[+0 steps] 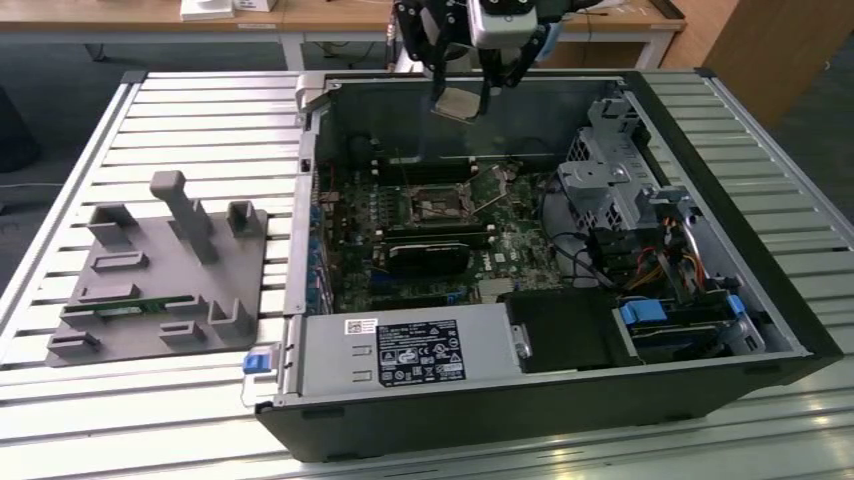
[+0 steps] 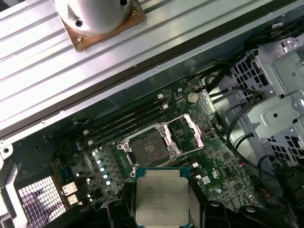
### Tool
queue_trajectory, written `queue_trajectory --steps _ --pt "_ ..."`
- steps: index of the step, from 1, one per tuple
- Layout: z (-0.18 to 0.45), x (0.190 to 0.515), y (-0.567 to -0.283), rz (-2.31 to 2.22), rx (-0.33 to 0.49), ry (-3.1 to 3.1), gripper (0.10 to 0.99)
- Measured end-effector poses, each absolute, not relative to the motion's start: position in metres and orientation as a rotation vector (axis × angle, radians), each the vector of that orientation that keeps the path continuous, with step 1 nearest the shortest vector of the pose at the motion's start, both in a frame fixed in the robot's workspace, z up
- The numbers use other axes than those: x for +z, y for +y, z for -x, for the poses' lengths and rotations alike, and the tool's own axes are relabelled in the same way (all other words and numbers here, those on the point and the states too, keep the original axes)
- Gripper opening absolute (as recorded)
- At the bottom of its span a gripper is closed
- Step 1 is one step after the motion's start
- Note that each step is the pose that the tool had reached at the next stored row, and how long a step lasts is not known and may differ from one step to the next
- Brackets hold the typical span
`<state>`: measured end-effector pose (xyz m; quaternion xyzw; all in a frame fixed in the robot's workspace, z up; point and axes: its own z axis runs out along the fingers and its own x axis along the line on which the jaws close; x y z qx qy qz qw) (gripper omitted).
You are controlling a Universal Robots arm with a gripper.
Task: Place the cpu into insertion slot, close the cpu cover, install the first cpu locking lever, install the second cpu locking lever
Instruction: 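Place the cpu into insertion slot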
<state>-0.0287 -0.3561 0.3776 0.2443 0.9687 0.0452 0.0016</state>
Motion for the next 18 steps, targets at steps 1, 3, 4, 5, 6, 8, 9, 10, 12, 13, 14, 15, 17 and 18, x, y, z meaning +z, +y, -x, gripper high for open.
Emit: queue_trajectory --steps 1,3,4,5,6,8,9,10,12,13,14,15,17,18 --pt "0.0287 0.3775 -0.3561 -0.794 0.142 3.032 0.537" --pt "0.0286 0.3772 -0.3561 -0.845 0.142 3.017 0.537" --pt "0.0286 0.377 -0.3561 -0.866 0.141 3.01 0.537" --pt "0.0286 0.3768 -0.3561 -0.888 0.141 3.003 0.537" --pt "0.0287 0.3765 -0.3561 -0.913 0.14 2.995 0.537" --pt "0.0287 0.3761 -0.3561 -0.961 0.139 2.978 0.537" --pt "0.0287 0.3759 -0.3561 -0.986 0.139 2.969 0.537" --pt "0.0287 0.3756 -0.3561 -1.01 0.138 2.96 0.537" --pt "0.0287 0.3752 -0.3561 -1.057 0.137 2.942 0.537" --pt "0.0287 0.375 -0.3561 -1.081 0.137 2.932 0.537" --pt "0.0287 0.3748 -0.3561 -1.105 0.136 2.923 0.537" --pt "0.0287 0.3746 -0.3561 -1.129 0.136 2.912 0.537" --pt "0.0287 0.3743 -0.3561 -1.171 0.135 2.894 0.537" --pt "0.0287 0.3742 -0.3561 -1.192 0.135 2.885 0.537"
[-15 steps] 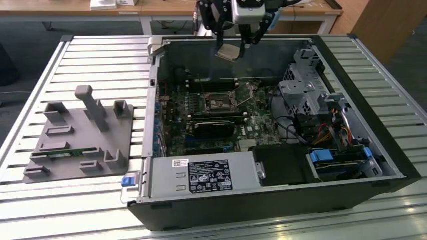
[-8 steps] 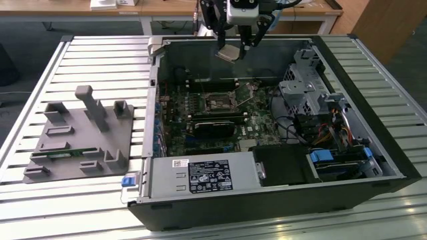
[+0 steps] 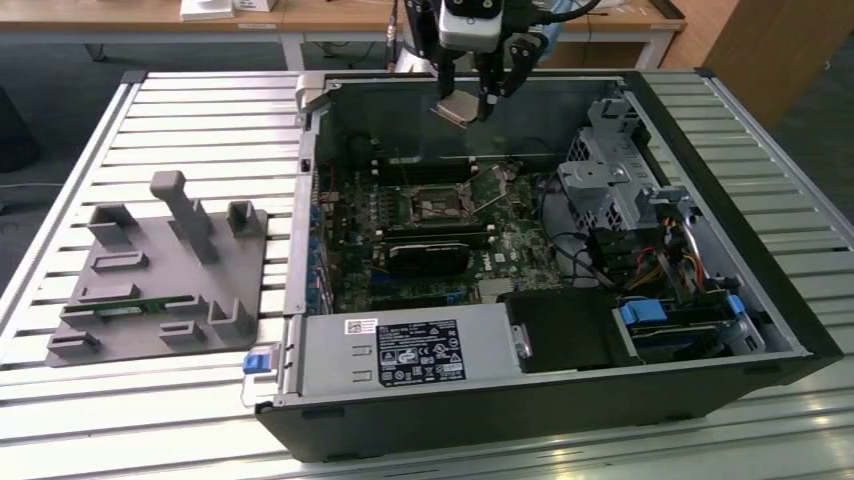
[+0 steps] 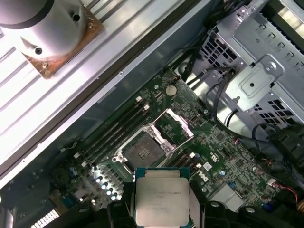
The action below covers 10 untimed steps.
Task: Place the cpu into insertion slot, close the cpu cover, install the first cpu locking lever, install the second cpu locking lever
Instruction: 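Place the cpu into insertion slot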
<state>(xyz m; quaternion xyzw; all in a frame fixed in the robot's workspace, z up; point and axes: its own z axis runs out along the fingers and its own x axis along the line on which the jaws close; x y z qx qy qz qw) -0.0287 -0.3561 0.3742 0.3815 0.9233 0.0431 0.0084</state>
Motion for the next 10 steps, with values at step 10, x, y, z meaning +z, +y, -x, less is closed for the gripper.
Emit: queue_trajectory --steps 10 --pt "0.029 0.3724 -0.3561 -1.375 0.132 2.796 0.537"
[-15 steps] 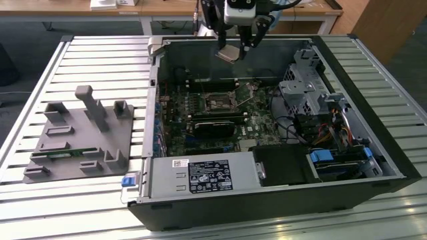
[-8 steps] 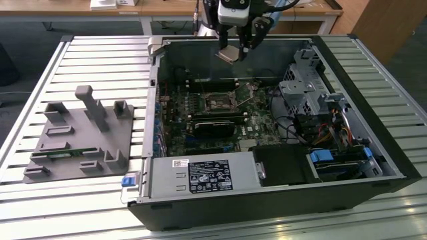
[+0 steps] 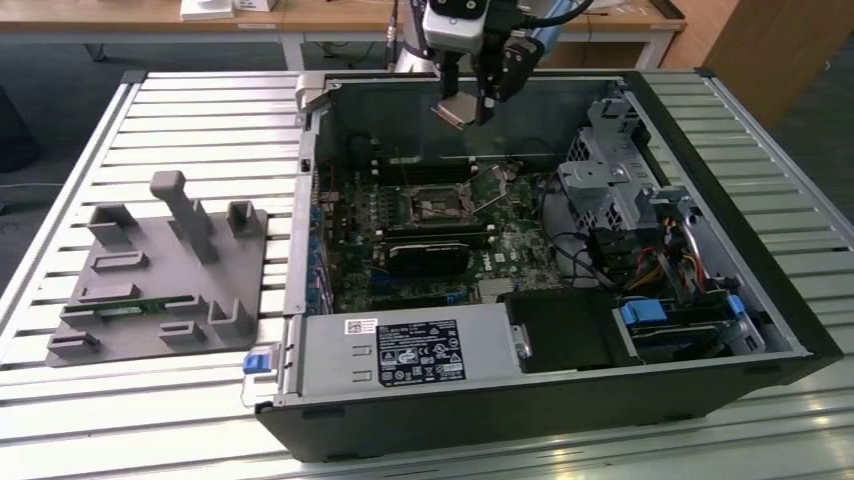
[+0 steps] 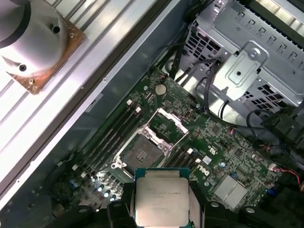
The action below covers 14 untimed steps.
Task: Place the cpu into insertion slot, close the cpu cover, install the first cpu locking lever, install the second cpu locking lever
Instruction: 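Place the cpu into insertion slot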
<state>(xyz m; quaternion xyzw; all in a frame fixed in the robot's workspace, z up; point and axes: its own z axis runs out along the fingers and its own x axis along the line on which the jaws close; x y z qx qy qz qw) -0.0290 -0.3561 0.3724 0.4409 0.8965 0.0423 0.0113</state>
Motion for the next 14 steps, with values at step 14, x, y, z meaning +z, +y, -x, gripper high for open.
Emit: queue_trajectory --steps 14 --pt "0.0291 0.3679 -0.3561 -1.596 0.116 2.665 0.537"
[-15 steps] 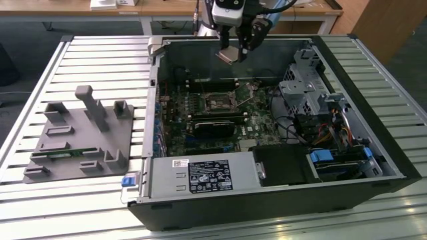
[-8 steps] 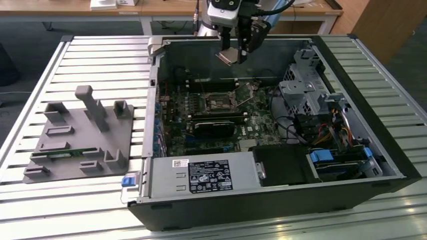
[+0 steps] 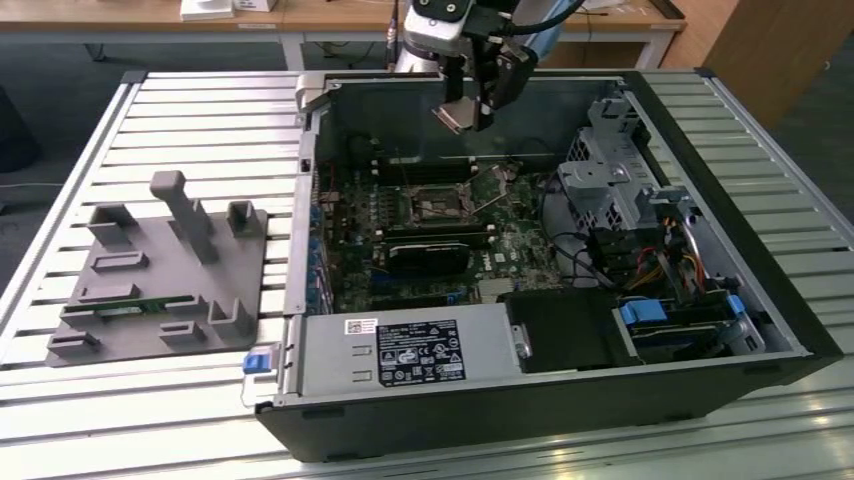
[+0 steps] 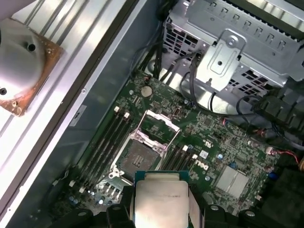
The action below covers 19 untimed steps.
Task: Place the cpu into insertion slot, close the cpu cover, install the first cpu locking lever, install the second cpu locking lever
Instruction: 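Place the cpu into insertion slot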
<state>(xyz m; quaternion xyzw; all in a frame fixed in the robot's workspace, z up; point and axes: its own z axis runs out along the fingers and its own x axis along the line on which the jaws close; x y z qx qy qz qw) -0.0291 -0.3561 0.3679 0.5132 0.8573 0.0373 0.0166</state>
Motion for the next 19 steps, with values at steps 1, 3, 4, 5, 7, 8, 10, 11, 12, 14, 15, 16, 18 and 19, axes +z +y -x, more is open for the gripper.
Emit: queue_trajectory --steps 1,3,4,5,7,8,10,11,12,14,15,16,18,19 --pt "0.0291 0.3676 -0.3561 -1.612 0.115 2.654 0.537" --pt "0.0291 0.367 -0.3561 -1.645 0.114 2.633 0.537" --pt "0.0291 0.3668 -0.3561 -1.66 0.114 2.623 0.537" --pt "0.0291 0.3666 -0.3561 -1.675 0.113 2.613 0.537" --pt "0.0292 0.3661 -0.3561 -1.706 0.112 2.592 0.537" --pt "0.0292 0.3658 -0.3561 -1.721 0.111 2.581 0.537" --pt "0.0292 0.3652 -0.3561 -1.752 0.11 2.559 0.537" --pt "0.0292 0.3649 -0.3561 -1.768 0.109 2.547 0.537" --pt "0.0292 0.3647 -0.3561 -1.783 0.108 2.536 0.537" --pt "0.0292 0.3641 -0.3561 -1.814 0.107 2.513 0.537" --pt "0.0292 0.3638 -0.3561 -1.829 0.106 2.501 0.537" --pt "0.0292 0.3634 -0.3561 -1.846 0.106 2.488 0.537" --pt "0.0293 0.3627 -0.3561 -1.876 0.104 2.464 0.537" --pt "0.0293 0.3624 -0.3561 -1.891 0.103 2.452 0.537"
